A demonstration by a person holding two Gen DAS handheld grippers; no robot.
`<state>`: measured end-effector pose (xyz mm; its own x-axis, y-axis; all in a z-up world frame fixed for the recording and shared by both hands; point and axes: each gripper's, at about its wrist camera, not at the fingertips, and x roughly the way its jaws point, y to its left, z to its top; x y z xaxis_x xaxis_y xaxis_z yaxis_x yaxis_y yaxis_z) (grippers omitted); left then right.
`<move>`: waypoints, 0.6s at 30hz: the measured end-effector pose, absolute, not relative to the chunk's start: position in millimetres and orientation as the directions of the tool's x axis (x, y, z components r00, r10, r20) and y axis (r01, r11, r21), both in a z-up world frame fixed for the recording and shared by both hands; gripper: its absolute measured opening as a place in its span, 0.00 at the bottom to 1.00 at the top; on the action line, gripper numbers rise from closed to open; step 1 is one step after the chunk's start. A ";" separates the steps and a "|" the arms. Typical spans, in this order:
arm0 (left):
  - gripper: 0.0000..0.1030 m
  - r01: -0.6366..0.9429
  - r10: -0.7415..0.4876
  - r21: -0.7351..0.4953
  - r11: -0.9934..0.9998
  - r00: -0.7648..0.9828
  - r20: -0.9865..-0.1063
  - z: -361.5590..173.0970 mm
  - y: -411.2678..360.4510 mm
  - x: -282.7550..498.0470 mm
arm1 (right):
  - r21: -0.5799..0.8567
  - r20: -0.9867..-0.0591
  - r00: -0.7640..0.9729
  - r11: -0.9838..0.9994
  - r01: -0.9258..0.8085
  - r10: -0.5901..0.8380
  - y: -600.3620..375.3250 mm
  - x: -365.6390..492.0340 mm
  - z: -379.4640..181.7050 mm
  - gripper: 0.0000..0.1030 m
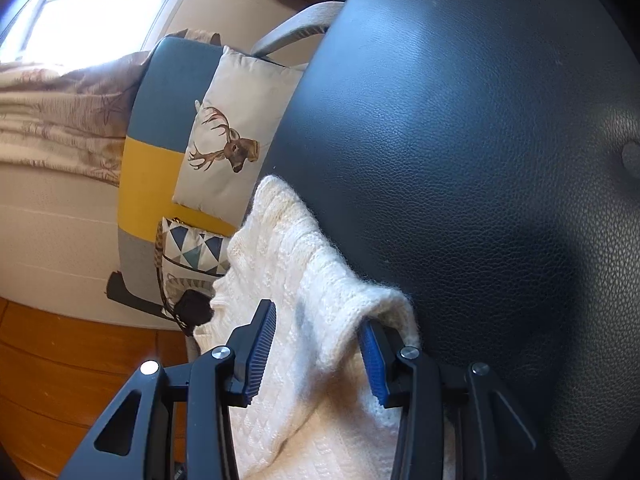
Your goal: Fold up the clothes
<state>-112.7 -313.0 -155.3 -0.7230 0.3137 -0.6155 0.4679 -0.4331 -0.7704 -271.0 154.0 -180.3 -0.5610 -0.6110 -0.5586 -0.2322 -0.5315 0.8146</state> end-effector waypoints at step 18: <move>0.07 0.500 0.208 -0.675 -0.543 -0.698 -0.685 -153.6 -342.6 -142.4 | 0.764 -0.594 -0.517 -0.633 -0.125 -0.616 142.8 -275.3 -173.7 0.32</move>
<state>-142.4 -342.6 -153.6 -0.6984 0.2080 -0.6848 0.4998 -0.5432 -0.6747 -275.3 142.8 -173.7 -0.5165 -0.6164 -0.5944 -0.1247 -0.6326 0.7644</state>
